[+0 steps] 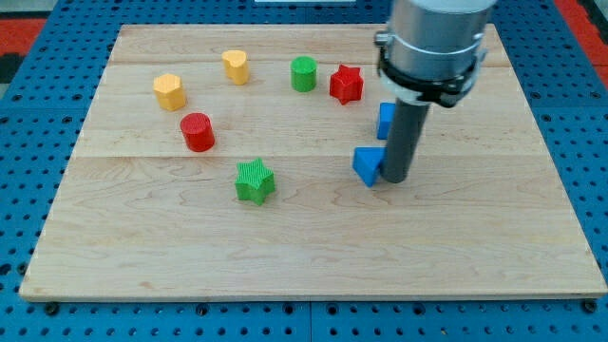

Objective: Move the green star towards center

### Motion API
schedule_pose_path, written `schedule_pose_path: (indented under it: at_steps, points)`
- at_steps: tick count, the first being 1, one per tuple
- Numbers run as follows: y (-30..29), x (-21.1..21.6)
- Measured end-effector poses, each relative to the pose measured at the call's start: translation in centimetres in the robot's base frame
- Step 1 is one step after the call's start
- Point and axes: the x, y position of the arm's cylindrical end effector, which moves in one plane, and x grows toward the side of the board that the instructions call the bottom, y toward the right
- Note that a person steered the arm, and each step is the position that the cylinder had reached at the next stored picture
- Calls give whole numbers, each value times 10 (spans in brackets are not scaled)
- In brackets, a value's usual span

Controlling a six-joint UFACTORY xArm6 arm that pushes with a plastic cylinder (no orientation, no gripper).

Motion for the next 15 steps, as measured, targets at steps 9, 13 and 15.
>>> schedule_pose_path:
  at_steps: [9, 13, 15]
  points:
    - [-115, 45]
    - [-231, -9]
    - [-183, -3]
